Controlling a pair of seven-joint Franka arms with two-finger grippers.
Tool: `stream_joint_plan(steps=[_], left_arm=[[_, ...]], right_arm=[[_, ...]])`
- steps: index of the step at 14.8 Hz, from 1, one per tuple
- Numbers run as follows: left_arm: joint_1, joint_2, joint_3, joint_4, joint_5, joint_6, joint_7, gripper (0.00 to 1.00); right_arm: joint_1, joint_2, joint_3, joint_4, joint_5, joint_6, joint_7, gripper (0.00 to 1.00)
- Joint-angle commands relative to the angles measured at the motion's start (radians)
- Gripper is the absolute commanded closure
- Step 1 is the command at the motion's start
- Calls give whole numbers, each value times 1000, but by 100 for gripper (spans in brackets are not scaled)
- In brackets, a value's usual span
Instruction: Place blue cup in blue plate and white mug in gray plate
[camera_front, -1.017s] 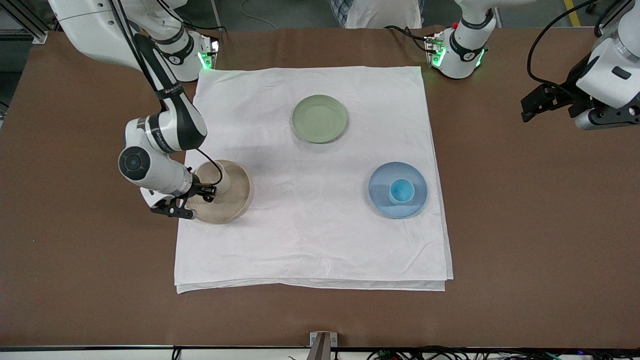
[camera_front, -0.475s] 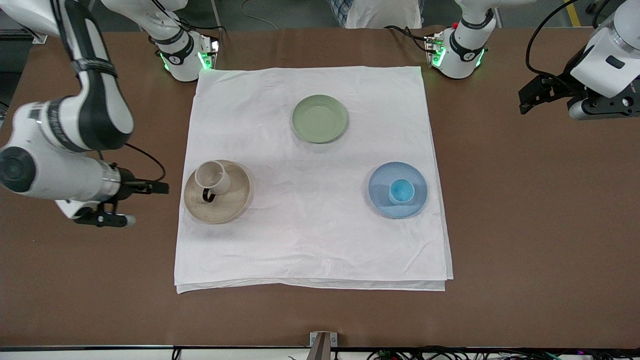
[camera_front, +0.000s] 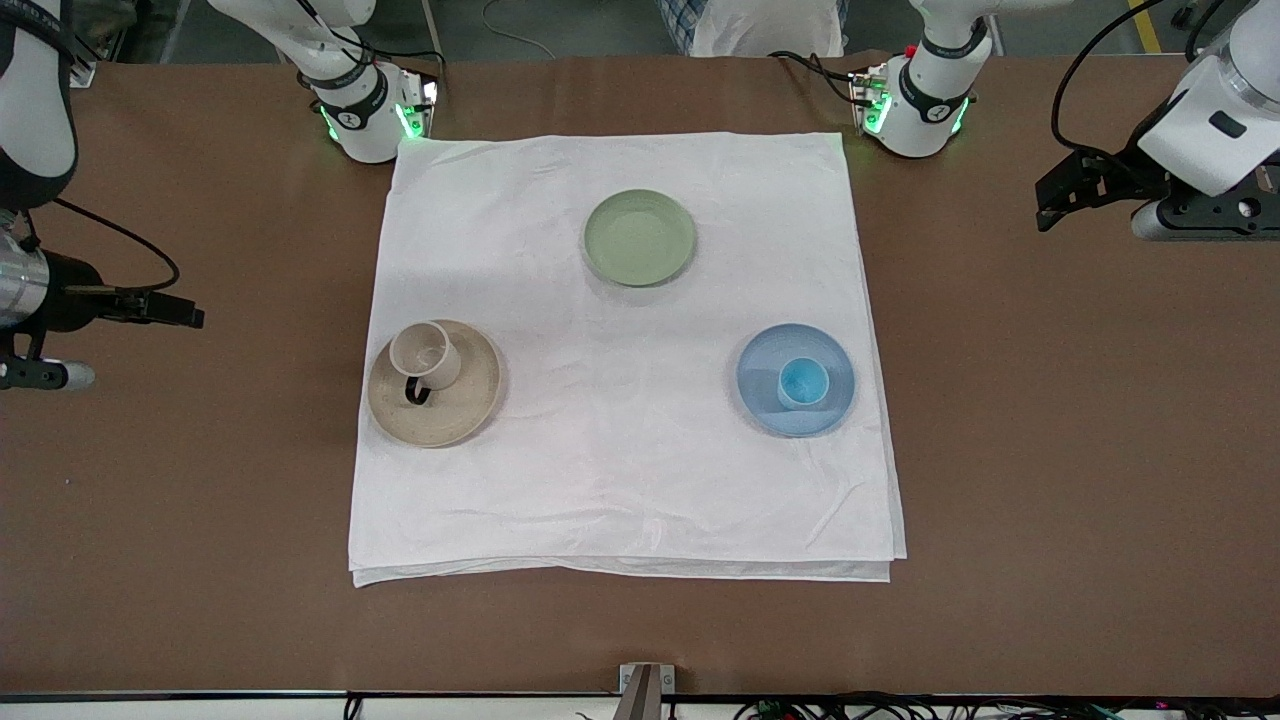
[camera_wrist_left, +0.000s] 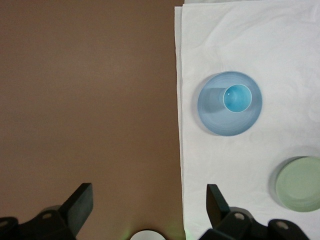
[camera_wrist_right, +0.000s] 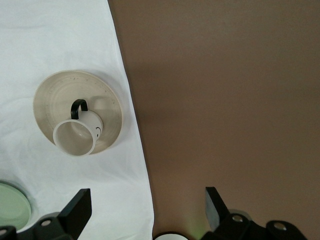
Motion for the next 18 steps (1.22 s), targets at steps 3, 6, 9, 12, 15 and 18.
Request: stream_joint_plan(steps=[3, 6, 9, 12, 15, 18], left_arm=[[18, -12, 11, -14, -34, 23, 22, 0], [22, -15, 11, -11, -36, 23, 22, 0], [24, -15, 12, -11, -36, 25, 22, 0], [22, -15, 12, -11, -36, 26, 22, 0], [24, -15, 12, -11, -36, 37, 22, 0], [22, -15, 11, -13, -36, 40, 22, 0]], right_arm=[[-23, -11, 20, 96, -20, -61, 3, 0], [-12, -11, 21, 97, 2, -68, 24, 0], [3, -11, 27, 87, -1, -98, 38, 0], [9, -36, 27, 47, 0, -83, 38, 0], [81, -150, -37, -112, -1, 18, 37, 0], [112, -259, -76, -249, -3, 80, 32, 0]])
